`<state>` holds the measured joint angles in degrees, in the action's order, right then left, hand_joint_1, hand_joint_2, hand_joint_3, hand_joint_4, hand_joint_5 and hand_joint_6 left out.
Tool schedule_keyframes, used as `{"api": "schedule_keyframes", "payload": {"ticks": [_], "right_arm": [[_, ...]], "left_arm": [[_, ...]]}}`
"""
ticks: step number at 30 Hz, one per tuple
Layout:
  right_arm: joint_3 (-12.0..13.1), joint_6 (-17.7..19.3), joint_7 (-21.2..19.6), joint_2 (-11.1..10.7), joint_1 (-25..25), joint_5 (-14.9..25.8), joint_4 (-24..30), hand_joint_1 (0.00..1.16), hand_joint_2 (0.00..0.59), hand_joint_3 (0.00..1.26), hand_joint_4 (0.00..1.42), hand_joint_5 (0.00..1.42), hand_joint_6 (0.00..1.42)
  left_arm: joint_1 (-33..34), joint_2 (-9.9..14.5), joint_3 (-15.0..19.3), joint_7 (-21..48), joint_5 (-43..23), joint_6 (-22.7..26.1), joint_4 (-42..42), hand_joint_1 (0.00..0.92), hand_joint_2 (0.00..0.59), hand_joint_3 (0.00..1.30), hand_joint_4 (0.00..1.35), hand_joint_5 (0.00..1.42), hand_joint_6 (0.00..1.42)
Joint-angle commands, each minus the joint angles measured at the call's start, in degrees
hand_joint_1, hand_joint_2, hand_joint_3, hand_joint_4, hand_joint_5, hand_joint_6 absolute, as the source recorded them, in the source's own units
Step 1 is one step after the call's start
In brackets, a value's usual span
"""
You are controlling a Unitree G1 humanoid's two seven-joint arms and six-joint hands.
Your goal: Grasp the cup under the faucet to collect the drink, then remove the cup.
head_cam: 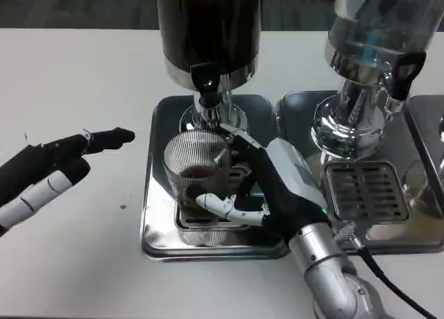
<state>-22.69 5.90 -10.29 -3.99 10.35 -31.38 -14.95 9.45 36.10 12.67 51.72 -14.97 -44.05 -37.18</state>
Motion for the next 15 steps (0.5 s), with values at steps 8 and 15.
{"api": "schedule_keyframes", "payload": {"ticks": [8, 15], "right_arm": [[-1.5, 1.7, -3.7, -0.1, -0.9, -2.0, -0.8, 0.68, 0.243, 0.33, 0.4, 0.56, 0.84], [-1.8, 2.4, -6.5, 0.0, -1.8, -3.3, -0.4, 0.68, 0.238, 0.36, 0.44, 0.61, 0.9]], "left_arm": [[-0.7, 1.1, -0.1, -1.2, 1.5, -1.6, 0.5, 0.0, 0.182, 0.24, 0.15, 0.14, 0.09], [-1.1, 1.2, 0.0, -1.6, 2.1, -2.1, 0.8, 0.0, 0.184, 0.23, 0.15, 0.13, 0.09]]}}
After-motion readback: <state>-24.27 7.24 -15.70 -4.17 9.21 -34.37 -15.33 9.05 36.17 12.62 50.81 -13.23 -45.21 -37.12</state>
